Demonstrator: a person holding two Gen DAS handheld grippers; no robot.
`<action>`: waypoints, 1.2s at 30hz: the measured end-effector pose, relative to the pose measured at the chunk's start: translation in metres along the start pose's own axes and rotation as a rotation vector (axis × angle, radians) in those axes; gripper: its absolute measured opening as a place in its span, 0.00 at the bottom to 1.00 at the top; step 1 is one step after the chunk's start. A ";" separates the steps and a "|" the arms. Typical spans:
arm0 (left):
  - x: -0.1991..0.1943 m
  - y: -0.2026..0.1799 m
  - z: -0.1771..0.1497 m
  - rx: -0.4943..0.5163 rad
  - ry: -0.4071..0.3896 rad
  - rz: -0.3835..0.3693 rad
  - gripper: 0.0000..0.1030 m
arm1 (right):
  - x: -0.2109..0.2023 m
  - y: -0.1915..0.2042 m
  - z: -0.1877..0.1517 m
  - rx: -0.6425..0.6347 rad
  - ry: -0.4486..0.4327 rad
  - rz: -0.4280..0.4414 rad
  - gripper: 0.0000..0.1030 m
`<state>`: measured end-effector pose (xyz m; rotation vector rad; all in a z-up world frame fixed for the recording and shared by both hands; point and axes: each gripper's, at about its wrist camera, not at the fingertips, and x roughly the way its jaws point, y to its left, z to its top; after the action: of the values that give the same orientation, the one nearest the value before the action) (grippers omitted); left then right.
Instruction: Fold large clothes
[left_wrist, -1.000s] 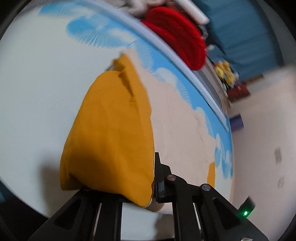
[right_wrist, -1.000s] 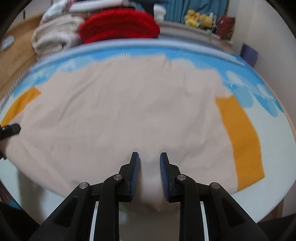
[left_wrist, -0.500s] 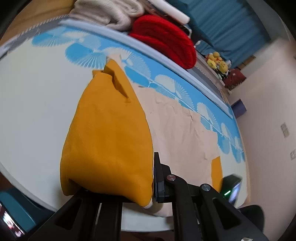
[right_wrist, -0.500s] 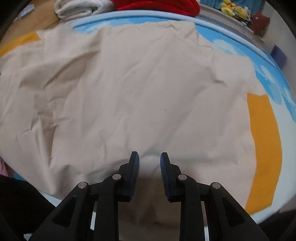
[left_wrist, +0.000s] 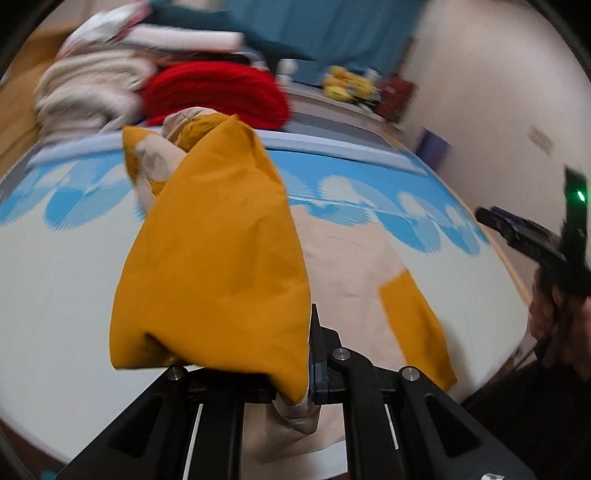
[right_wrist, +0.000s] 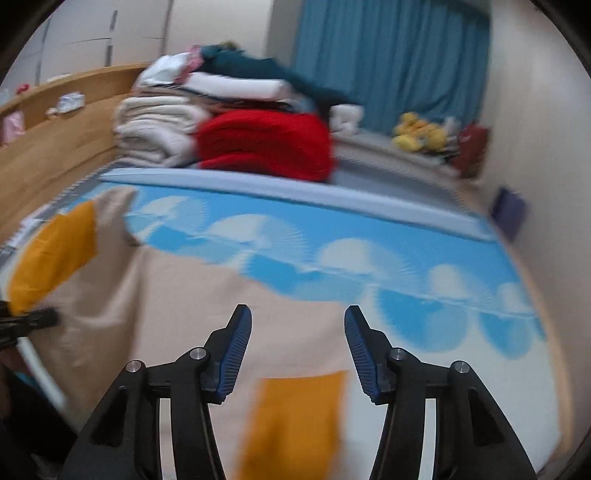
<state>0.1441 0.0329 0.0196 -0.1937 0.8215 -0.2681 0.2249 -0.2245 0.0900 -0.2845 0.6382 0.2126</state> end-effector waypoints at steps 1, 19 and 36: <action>0.007 -0.016 0.001 0.036 0.006 -0.009 0.08 | -0.002 -0.018 -0.009 0.044 -0.001 -0.019 0.52; 0.122 -0.190 -0.055 0.424 0.350 -0.262 0.46 | 0.021 -0.120 -0.057 0.339 0.162 0.193 0.65; 0.059 -0.061 -0.023 0.083 0.261 -0.107 0.49 | 0.113 -0.081 -0.129 0.444 0.669 0.269 0.55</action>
<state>0.1561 -0.0453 -0.0200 -0.1261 1.0584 -0.4337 0.2648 -0.3309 -0.0622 0.1765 1.3642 0.2265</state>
